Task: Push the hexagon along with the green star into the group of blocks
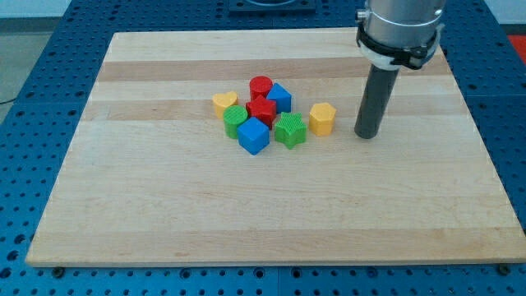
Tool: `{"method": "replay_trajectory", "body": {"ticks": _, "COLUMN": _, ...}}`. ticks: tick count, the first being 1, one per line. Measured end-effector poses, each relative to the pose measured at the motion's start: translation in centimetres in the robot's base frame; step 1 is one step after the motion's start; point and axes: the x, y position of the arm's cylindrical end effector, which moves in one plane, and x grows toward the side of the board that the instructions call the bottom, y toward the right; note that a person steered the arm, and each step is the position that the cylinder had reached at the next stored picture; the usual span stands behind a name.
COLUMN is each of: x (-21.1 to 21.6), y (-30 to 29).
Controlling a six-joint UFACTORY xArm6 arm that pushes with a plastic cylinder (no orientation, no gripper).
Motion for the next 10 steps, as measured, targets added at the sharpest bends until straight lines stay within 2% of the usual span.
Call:
{"method": "replay_trajectory", "body": {"ticks": 2, "x": -1.8, "y": -0.7}}
{"method": "replay_trajectory", "body": {"ticks": 6, "x": -1.9, "y": -5.6}}
{"method": "replay_trajectory", "body": {"ticks": 9, "x": -2.0, "y": -7.7}}
{"method": "replay_trajectory", "body": {"ticks": 10, "x": -2.1, "y": -6.6}}
